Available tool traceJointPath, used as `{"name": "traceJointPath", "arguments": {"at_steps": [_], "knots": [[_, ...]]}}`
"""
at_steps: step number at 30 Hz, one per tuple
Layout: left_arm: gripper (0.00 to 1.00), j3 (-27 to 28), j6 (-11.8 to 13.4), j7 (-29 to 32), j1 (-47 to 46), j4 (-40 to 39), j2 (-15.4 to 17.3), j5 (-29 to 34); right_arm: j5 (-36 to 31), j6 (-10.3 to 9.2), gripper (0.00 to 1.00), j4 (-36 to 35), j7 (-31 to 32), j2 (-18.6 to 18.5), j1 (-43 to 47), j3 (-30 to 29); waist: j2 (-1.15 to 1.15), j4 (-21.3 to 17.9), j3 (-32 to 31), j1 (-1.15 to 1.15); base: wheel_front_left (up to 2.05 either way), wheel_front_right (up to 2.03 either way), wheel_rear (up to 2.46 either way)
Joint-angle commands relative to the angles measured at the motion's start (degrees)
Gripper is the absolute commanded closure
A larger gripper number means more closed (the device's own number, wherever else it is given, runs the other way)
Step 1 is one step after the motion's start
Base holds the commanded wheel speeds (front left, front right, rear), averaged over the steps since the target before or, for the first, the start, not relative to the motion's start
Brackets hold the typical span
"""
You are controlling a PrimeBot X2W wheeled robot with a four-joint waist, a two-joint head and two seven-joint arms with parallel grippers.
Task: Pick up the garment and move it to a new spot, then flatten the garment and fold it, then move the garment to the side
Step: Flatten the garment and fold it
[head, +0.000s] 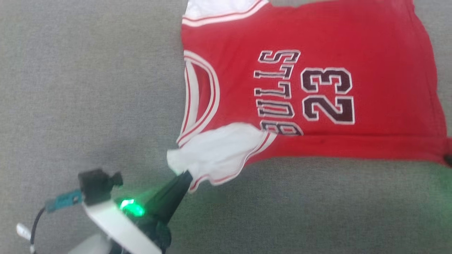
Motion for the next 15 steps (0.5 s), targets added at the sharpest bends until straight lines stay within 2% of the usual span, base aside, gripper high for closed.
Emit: {"name": "traceJointPath", "arguments": {"at_steps": [1,5,8,12,15], "knots": [[1.00,1.23,-0.08,-0.22,2.96,-1.84,0.67,0.31,1.69,-0.08,1.00,-2.39,-1.64,-1.58,2.69,0.12,0.00,-0.39,-0.19,0.00,0.00,0.00,0.00],[1.00,3.39,-0.08,-0.22,8.59,-5.07,2.33,2.62,3.65,-0.08,1.00,-8.44,-5.14,-5.51,7.74,0.89,0.00,-0.90,-0.39,0.00,0.00,0.00,0.00],[1.00,3.96,-0.08,-0.23,9.25,-6.25,2.83,3.61,4.36,-0.08,1.00,-11.34,-7.11,-7.28,8.36,0.32,0.00,-1.03,-0.64,0.00,0.00,0.00,0.00],[1.00,3.61,-0.08,0.36,3.72,-5.41,2.66,4.08,3.54,-0.05,1.00,-11.04,-7.83,-7.55,5.41,-1.05,0.00,-0.64,-0.51,0.00,0.00,0.00,0.00],[1.00,3.78,-0.08,1.07,-2.54,-2.95,1.41,3.57,2.12,-0.05,1.00,-9.96,-5.86,-6.51,1.39,-1.81,0.00,-0.28,0.27,0.00,0.00,0.00,0.00]]}}
